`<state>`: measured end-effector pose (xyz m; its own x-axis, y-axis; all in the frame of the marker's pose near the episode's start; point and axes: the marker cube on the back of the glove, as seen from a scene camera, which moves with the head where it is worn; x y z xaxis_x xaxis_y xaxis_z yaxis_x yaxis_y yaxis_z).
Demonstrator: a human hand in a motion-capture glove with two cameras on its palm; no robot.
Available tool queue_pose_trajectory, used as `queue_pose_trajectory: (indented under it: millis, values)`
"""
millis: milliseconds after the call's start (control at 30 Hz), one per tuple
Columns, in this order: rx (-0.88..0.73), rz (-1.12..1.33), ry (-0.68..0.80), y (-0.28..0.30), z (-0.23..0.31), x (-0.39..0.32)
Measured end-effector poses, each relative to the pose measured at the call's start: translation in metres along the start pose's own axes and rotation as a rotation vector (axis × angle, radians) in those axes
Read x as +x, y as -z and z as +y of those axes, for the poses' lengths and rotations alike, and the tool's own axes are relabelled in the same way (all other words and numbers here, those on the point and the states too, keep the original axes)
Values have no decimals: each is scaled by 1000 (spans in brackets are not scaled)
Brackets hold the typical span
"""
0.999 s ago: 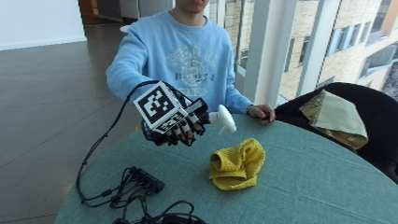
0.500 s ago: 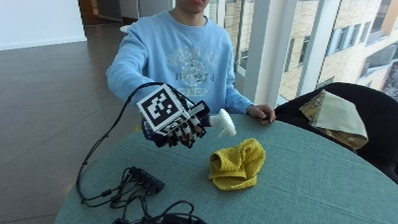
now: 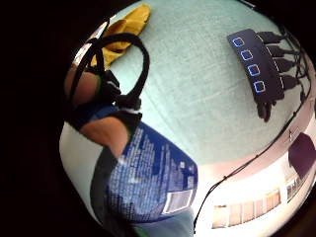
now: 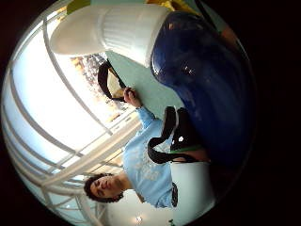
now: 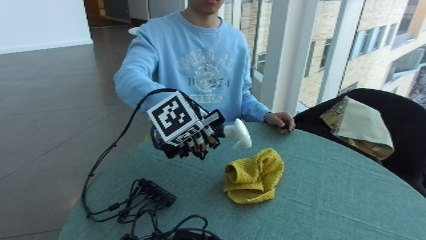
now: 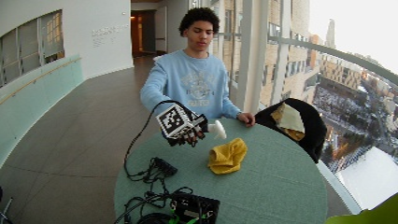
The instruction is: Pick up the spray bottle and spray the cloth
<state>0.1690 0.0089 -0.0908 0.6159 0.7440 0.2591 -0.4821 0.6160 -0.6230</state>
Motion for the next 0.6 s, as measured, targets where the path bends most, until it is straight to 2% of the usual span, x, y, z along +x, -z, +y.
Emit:
queue_pose_trajectory:
  millis: [400, 600]
  values:
    - [13, 2, 6, -2, -2, -2]
    - [74, -33, 83, -4, 5, -16]
